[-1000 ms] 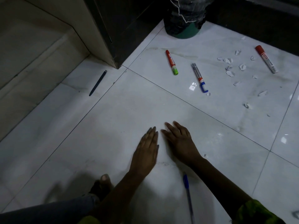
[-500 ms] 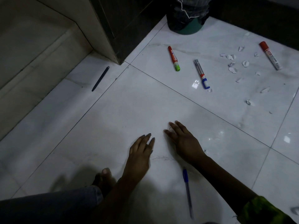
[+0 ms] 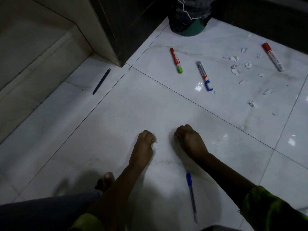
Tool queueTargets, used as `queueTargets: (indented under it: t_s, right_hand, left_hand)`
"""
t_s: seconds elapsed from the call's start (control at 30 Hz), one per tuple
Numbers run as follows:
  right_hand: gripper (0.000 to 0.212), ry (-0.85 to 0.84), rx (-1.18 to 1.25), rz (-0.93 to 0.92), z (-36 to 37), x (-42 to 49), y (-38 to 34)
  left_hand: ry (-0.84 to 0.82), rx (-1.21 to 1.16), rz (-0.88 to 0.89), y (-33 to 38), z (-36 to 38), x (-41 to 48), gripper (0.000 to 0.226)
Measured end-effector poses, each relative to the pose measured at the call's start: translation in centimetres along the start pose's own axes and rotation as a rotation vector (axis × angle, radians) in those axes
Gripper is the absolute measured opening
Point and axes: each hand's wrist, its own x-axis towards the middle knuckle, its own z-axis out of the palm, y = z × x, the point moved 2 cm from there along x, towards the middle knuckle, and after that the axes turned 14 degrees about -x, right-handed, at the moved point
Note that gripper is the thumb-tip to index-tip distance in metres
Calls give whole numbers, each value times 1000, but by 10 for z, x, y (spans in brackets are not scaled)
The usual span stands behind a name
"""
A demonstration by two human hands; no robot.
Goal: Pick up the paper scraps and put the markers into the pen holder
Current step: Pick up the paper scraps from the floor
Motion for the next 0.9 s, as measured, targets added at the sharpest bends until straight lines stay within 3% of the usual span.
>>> queueTargets:
  t_s: [0.13, 0.27, 0.37, 0.47, 0.6, 0.77, 0.9]
  right_hand:
    - [14, -155, 540, 511, -9, 8, 5]
    - [17, -195, 776, 703, -6, 8, 2]
    - [27, -192, 847, 751, -4, 7, 1]
    - [16, -198, 870, 757, -5, 8, 1]
    - [23, -204, 859, 748, -7, 9, -1]
    - [27, -220, 869, 752, -8, 10, -1]
    - [33, -214, 902, 788, -10, 12, 1]
  left_hand:
    - [73, -270, -200, 7, -13, 9, 13]
    - [134, -301, -272, 7, -24, 2, 14]
    - [137, -263, -266, 8, -23, -6, 19]
    - [108, -215, -229, 14, -19, -12, 5]
    - [-22, -212, -261, 16, -12, -20, 43]
    - [-23, 50, -88, 14, -7, -21, 15]
    - [0, 30, -76, 15, -6, -6, 16]
